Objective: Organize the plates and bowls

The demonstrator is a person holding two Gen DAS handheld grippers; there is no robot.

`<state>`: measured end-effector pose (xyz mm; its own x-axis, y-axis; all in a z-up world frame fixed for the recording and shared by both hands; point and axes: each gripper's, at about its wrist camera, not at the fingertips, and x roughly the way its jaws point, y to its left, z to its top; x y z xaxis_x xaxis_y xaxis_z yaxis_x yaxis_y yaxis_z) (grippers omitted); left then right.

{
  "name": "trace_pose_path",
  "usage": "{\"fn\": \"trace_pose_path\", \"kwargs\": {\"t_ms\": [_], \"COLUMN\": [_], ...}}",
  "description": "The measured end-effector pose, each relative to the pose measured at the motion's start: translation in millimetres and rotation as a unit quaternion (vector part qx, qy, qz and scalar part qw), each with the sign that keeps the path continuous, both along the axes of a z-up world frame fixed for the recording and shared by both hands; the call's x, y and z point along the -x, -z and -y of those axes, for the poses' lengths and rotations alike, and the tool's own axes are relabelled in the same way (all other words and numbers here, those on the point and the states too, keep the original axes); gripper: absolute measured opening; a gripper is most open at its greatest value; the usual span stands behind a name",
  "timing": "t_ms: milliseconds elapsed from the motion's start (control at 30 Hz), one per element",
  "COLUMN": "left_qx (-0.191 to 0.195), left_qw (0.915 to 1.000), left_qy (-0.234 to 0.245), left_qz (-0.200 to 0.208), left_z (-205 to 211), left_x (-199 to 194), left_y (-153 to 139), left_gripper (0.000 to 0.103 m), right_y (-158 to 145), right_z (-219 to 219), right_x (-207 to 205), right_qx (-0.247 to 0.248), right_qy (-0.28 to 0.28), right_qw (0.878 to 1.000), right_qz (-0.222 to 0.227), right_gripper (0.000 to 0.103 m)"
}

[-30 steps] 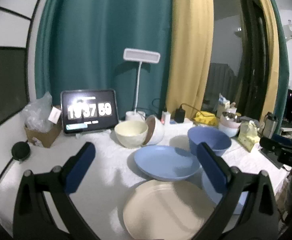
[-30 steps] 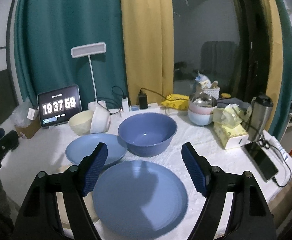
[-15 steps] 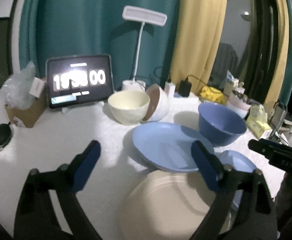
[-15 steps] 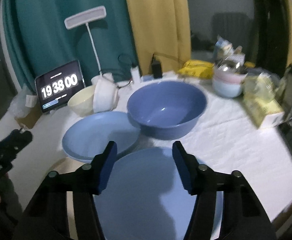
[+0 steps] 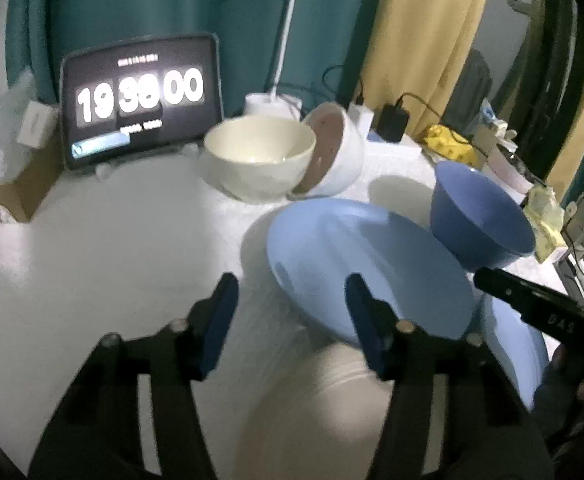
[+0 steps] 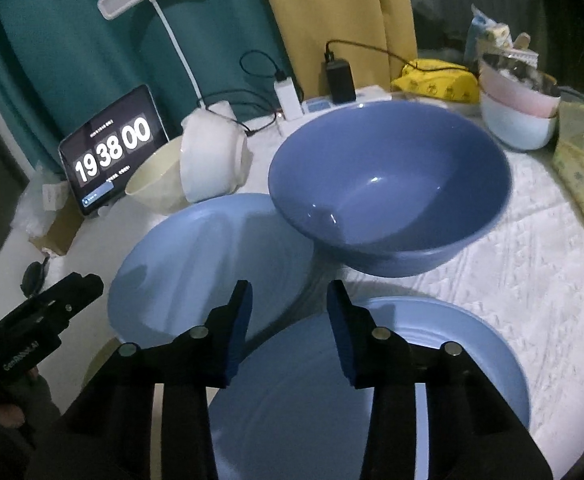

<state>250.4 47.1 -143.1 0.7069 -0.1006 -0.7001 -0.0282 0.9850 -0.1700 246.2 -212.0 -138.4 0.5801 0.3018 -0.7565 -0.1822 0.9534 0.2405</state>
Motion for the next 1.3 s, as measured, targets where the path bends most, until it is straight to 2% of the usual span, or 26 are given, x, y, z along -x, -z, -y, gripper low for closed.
{"fn": "trace_pose_path", "kwargs": {"t_ms": [100, 233, 533, 633, 733, 1300], "left_qx": [-0.003, 0.004, 0.026, 0.026, 0.024, 0.010], "left_qw": [0.9998, 0.9988, 0.9965, 0.9966, 0.9969, 0.9995], "left_qy": [0.002, 0.008, 0.021, 0.023, 0.022, 0.019], "left_qz": [-0.020, -0.048, -0.077, -0.075, -0.071, -0.021], "left_z": [2.3, 5.2, 10.2, 11.5, 10.8, 12.9], "left_x": [-12.1, -24.2, -37.6, -37.2, -34.6, 4.1], "left_y": [8.4, 19.5, 34.0, 33.9, 32.7, 0.5], "left_gripper": [0.045, 0.043, 0.038, 0.038, 0.038, 0.037], "right_y": [1.5, 4.1, 22.3, 22.8, 22.0, -12.1], "right_z": [1.4, 0.2, -5.5, -9.7, -8.3, -8.3], "right_x": [-8.8, -19.9, -43.7, -43.2, -42.1, 3.6], "right_qx": [0.000, 0.015, 0.047, 0.062, 0.066, 0.067], "right_qy": [0.002, -0.003, -0.033, -0.032, -0.021, -0.025], "right_qw": [1.000, 1.000, 0.997, 0.997, 0.997, 0.997], "right_qz": [-0.004, -0.013, -0.050, -0.046, -0.046, 0.010], "right_gripper": [0.036, 0.031, 0.031, 0.030, 0.022, 0.021]}}
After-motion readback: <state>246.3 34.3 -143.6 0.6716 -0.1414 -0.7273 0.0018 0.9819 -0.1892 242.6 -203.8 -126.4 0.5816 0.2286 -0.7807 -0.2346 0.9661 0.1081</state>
